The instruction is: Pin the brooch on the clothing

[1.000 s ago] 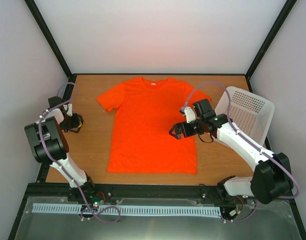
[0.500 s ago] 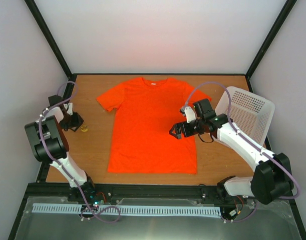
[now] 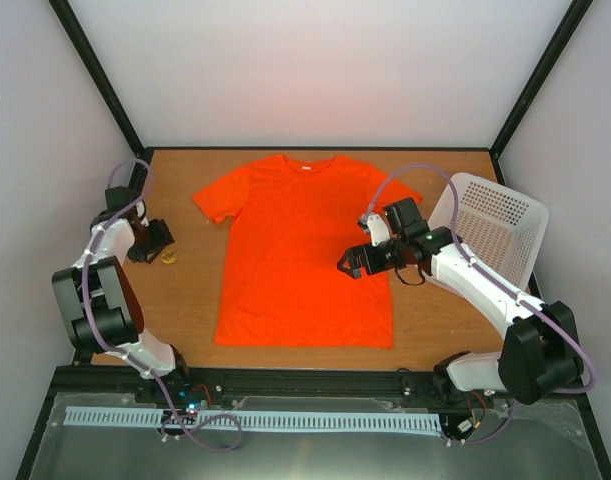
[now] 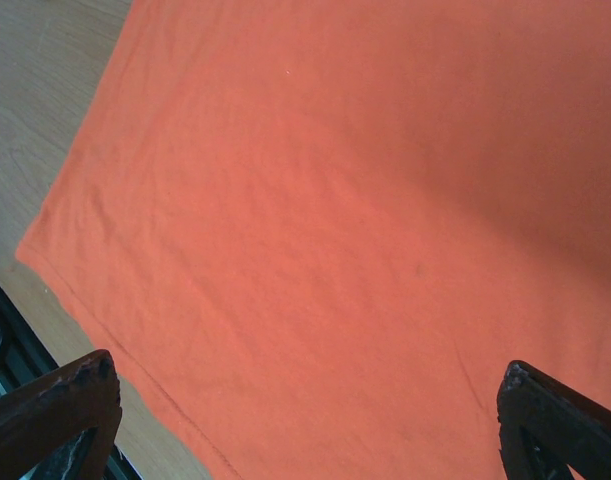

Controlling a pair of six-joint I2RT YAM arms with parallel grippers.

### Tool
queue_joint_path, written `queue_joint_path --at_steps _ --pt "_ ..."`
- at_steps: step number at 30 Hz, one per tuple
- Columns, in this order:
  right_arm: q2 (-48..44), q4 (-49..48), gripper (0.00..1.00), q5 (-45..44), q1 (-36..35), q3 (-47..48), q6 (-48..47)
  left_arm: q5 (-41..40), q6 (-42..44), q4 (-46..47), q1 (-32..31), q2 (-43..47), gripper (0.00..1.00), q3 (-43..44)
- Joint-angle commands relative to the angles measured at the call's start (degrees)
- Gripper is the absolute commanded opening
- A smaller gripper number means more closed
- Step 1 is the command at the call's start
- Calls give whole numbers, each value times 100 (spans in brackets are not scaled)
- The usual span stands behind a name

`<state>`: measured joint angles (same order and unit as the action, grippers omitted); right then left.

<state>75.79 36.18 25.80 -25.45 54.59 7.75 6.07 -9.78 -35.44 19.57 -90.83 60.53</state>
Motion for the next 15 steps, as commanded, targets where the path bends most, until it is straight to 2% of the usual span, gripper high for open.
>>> queue_joint_path --at_steps 1,4,7,15 --pt "65 -115 100 91 30 74 -2 -313 -2237 -294 -90 51 71 -137" --pt "131 -90 100 131 27 111 -13 -1012 -2987 -701 -457 -483 71 187" --pt "127 -50 100 72 27 124 -30 -1459 -3175 -861 -704 -963 72 503" --pt "86 3 100 -9 36 86 -55 -1665 -3248 -615 -752 -1450 71 686"
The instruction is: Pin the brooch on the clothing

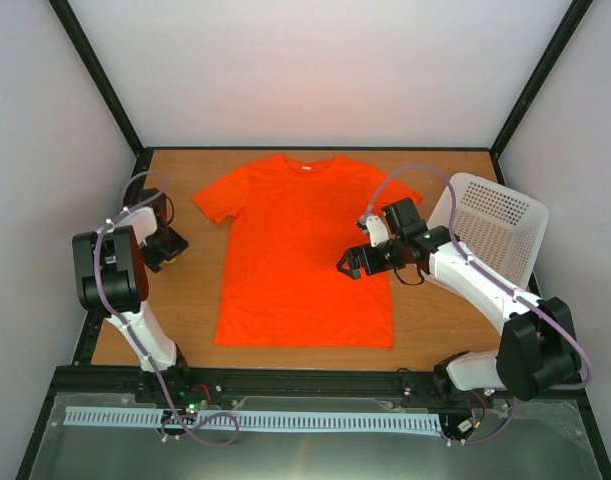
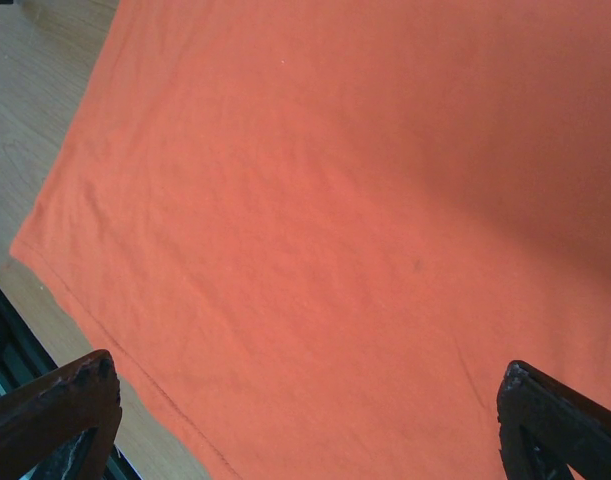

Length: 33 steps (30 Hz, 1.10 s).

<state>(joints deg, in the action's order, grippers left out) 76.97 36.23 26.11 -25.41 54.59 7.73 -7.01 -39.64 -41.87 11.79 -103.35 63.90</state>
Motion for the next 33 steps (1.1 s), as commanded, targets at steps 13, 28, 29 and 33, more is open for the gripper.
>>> queue_joint_path --at_steps 13,28,29,33 --pt "68 9 100 -21 27 104 -50 -334 -60 -113 -107 -722 66 655" --pt "33 -20 100 33 29 99 -33 148 -40 -105 -578 -213 45 -101" --pt "19 -11 100 15 27 98 -34 167 6 -118 -642 -186 44 -108" --pt "-26 -6 100 -18 27 81 -34 178 324 -117 -723 -11 41 -193"
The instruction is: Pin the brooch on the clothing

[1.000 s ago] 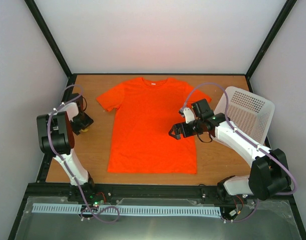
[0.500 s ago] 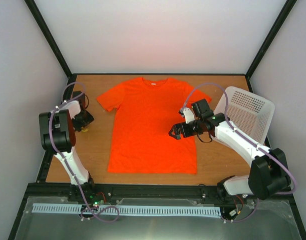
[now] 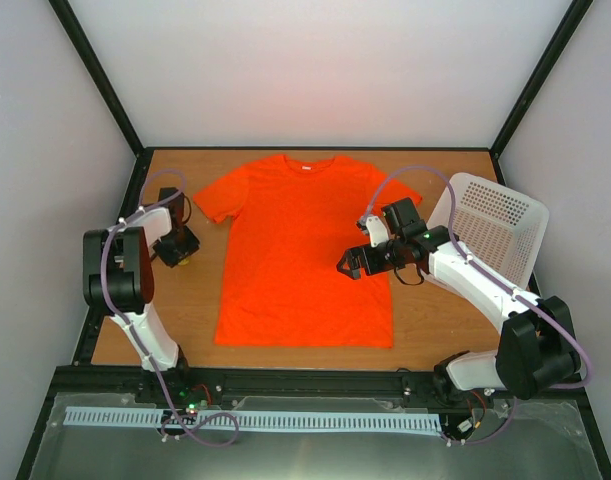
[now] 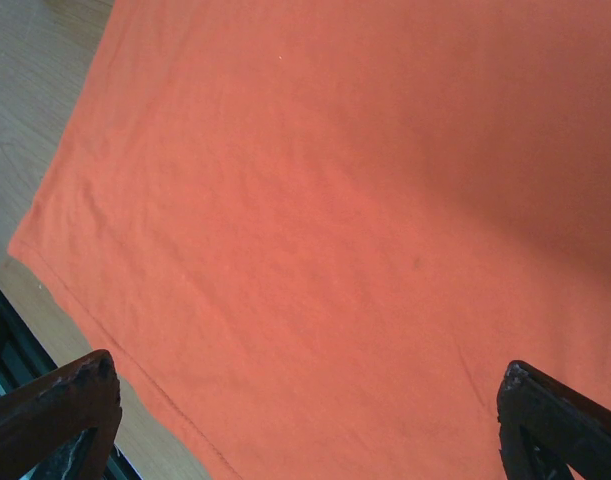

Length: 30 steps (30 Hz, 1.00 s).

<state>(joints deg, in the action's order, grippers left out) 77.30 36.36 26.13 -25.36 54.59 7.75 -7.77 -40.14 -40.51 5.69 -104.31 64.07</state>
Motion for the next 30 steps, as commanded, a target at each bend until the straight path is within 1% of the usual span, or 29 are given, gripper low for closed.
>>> queue_joint_path --at_steps 1,3,6,10,14,15,16,18,19,20,21,23,25,27,30 --pt "-65 -16 100 -23 23 86 -37 247 454 -244 -112 151 39 -237" --pt "-78 -23 100 -26 23 81 -39 314 653 -191 -112 265 38 -264" --pt "-76 -23 100 -32 23 87 -33 335 726 -290 -112 442 38 -212" --pt "-78 -23 100 -45 23 87 -36 756 780 -290 -119 787 38 -168" --pt "-55 -33 100 7 23 86 -28 847 727 -276 -127 934 41 -193" --pt "-39 -31 100 17 23 87 -30 863 771 -266 -122 967 44 -189" --pt "-33 -28 100 21 29 87 -28 957 921 -252 -123 988 48 -151" --pt "-42 -6 100 17 23 87 -36 1239 1591 -243 -121 1006 61 18" --pt "-49 10 100 13 23 83 -44 1258 1925 -306 -121 1000 69 125" --pt "-65 22 100 7 23 74 -50 1204 2315 -373 -121 958 77 225" --pt "-72 23 100 2 25 57 -54 1008 2624 -516 -122 858 82 398" --pt "-86 25 100 -1 25 42 -51 695 3075 -875 -121 559 85 653" --pt "-81 24 100 13 23 43 -50 756 3476 -995 -117 316 87 736" --pt "-61 39 100 26 23 61 -52 902 3785 -914 -105 83 88 749" --pt "-21 137 100 -1 23 128 -94 1103 3813 -808 -62 -165 88 864"
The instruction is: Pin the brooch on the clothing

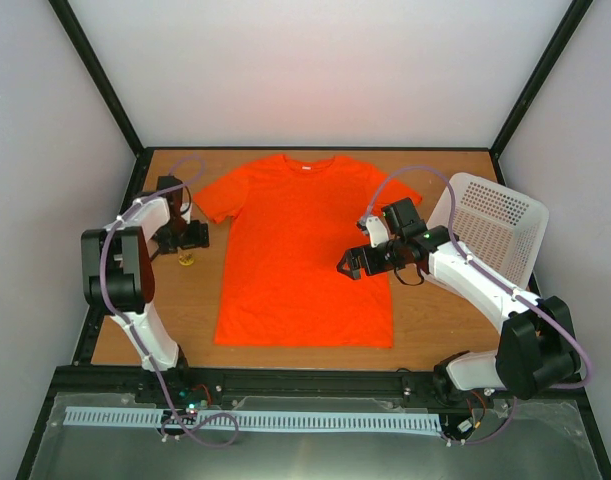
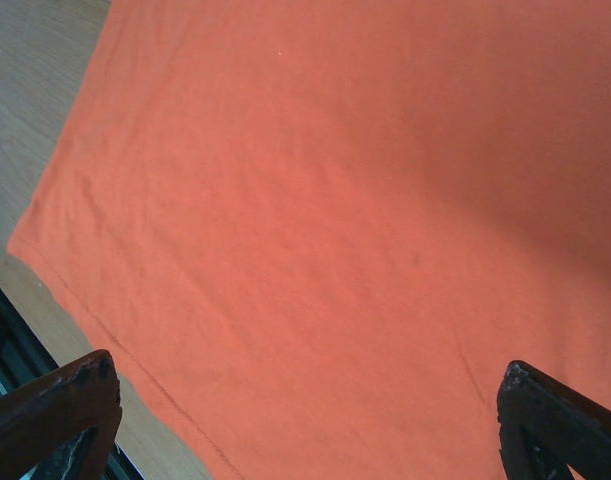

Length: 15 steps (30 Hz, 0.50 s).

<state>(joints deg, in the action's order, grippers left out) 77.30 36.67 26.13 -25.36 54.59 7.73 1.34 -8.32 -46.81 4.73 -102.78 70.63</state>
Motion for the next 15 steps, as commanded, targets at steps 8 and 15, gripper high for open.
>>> queue_joint_path --at_steps 8,15 --pt "-154 139 100 -91 23 37 -96 43 410 136 52 -436 89 98" --pt "-131 124 100 -103 23 26 -87 -179 323 111 68 -399 90 -180"
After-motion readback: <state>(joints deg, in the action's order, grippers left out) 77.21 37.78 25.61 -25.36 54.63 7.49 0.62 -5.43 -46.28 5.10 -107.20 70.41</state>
